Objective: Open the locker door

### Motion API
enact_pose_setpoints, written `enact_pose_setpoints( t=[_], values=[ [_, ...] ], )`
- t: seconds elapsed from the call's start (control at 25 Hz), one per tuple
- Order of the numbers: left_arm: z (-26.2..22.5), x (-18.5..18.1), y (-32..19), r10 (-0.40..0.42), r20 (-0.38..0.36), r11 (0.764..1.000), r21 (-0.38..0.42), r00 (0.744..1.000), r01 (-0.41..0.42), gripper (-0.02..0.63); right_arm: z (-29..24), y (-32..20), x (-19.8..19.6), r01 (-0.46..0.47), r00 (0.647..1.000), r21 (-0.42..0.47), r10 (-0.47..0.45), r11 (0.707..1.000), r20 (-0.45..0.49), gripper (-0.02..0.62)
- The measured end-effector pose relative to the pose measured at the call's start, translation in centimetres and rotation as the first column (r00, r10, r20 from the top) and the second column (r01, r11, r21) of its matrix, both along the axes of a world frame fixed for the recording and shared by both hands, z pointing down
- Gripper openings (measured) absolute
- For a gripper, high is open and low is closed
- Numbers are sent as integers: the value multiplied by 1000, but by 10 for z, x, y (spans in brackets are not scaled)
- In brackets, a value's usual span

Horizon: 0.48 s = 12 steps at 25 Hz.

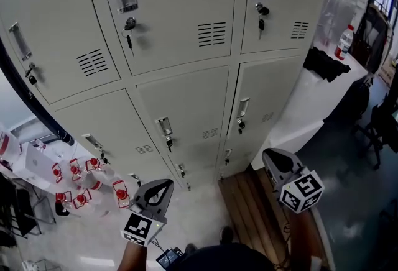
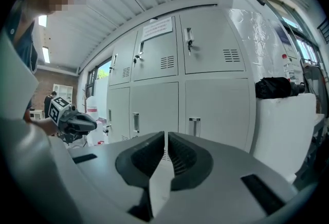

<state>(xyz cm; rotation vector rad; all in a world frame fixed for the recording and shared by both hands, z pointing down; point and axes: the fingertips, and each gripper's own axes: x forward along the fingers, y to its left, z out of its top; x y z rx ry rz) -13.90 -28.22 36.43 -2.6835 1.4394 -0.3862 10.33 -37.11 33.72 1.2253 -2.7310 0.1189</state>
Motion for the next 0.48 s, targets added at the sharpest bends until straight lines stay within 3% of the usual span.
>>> enact_pose_setpoints(
  t=[0.48],
  values=[
    [20,-9,-4,-107,-24,993,-45,994,106,18,14,-91,-21,50,999,22,-50,999,-17,40]
  ],
)
